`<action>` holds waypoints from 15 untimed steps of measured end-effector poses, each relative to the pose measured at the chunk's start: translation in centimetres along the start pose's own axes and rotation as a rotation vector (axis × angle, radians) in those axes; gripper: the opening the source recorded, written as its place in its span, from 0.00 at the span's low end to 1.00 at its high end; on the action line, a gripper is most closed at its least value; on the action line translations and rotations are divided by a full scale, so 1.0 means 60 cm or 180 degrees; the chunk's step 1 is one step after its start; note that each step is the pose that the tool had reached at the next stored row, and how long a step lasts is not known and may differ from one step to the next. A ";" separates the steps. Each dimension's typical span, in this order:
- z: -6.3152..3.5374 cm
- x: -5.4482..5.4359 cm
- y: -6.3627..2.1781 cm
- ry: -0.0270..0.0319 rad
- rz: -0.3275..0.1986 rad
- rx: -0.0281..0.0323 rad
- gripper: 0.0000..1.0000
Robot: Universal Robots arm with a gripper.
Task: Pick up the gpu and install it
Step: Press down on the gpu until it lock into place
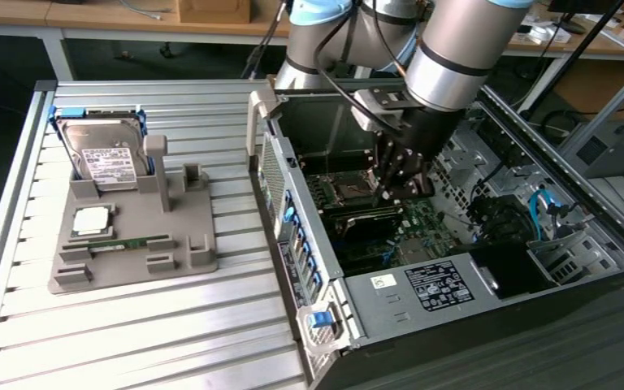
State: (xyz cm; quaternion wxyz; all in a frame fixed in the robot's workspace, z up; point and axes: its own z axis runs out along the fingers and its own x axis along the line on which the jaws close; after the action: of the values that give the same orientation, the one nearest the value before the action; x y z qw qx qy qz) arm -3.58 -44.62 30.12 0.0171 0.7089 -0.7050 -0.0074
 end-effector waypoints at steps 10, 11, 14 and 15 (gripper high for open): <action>0.023 -0.009 0.049 0.0001 0.0000 0.0000 0.11; 0.025 -0.009 0.052 0.0002 0.0000 0.0000 0.11; 0.029 -0.009 0.064 0.0003 0.0000 0.0000 0.11; 0.031 -0.009 0.072 0.0002 0.0000 0.0000 0.11</action>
State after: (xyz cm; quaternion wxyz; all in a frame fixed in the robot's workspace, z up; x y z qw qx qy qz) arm -7.96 -44.11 28.38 0.0174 0.7089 -0.7050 -0.0072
